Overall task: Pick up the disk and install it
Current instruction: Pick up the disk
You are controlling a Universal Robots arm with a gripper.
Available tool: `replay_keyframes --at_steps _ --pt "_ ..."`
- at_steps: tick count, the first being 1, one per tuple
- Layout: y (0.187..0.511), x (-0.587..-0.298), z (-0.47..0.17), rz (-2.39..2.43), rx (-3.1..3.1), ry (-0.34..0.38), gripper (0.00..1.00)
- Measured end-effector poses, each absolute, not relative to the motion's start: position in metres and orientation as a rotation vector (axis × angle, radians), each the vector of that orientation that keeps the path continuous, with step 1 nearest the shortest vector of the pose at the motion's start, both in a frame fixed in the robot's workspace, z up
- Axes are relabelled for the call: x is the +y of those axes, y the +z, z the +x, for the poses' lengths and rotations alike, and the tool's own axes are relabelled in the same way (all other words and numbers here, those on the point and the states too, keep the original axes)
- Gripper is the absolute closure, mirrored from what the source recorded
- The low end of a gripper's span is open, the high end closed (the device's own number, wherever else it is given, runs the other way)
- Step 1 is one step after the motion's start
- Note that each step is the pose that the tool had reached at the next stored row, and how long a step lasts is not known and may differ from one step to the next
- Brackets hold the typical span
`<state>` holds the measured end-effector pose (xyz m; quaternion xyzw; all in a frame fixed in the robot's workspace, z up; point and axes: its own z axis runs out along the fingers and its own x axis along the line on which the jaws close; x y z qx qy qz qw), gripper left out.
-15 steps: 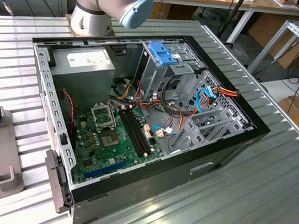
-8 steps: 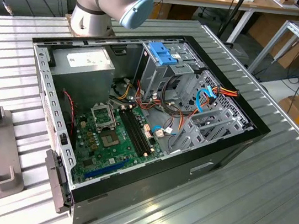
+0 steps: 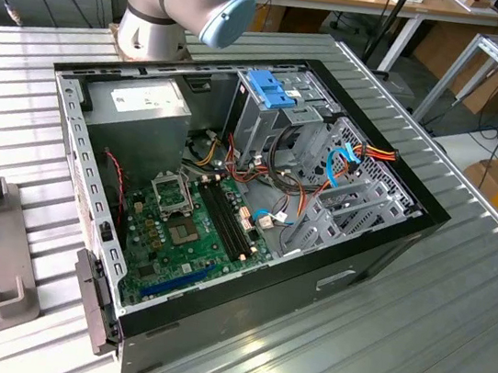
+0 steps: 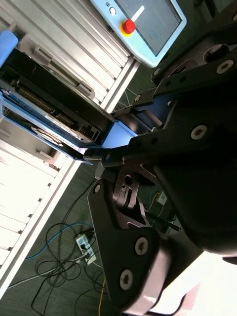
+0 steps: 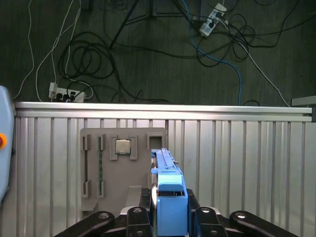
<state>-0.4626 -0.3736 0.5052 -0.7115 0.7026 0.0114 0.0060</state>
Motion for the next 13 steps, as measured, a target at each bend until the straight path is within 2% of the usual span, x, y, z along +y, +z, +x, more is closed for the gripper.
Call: replay_keyframes --at_steps 13 --pt "0.5052 -0.3737 -0.4586 -2.227 2.199 0.036 0.63"
